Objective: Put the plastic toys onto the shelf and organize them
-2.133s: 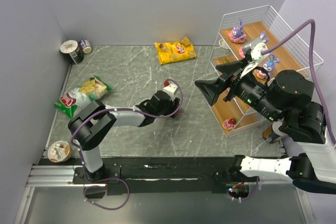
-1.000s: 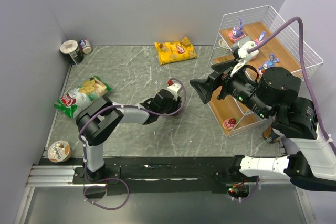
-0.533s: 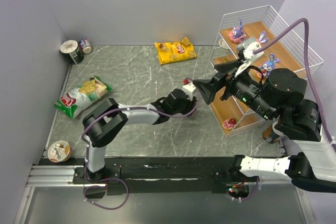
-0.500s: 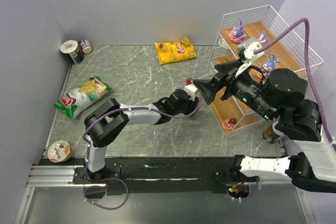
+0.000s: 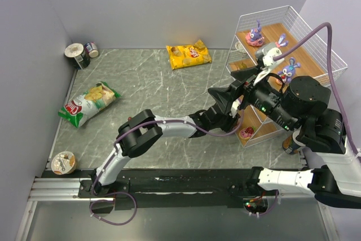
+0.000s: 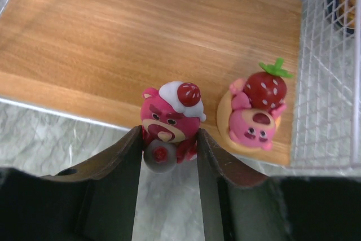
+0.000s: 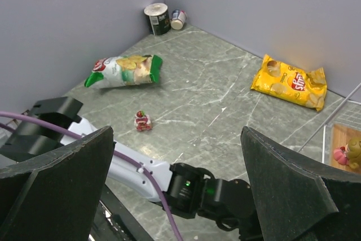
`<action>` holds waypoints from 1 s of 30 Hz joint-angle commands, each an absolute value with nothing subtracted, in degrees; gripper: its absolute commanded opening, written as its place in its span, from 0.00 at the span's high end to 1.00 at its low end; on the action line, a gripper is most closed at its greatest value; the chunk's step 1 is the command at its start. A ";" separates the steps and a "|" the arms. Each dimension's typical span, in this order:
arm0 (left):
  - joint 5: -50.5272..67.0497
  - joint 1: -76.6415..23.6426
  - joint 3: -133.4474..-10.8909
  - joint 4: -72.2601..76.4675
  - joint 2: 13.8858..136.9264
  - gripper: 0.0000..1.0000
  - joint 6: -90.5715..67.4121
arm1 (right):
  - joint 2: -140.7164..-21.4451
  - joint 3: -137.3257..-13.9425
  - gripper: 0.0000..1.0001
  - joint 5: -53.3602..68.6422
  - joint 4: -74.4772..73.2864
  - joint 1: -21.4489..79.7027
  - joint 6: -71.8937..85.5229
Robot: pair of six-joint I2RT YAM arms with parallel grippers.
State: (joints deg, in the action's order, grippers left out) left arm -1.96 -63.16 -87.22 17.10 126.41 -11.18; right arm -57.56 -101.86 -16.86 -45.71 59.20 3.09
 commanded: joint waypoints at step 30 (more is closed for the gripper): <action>5.10 -59.77 -95.54 25.05 135.97 0.62 -6.42 | -59.06 -103.97 0.00 -18.19 -43.95 58.98 0.53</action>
State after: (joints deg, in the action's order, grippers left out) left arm 3.29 -59.92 -93.73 22.09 134.89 -7.11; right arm -58.74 -102.06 -17.15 -45.67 59.20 1.13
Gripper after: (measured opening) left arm 0.442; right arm 0.996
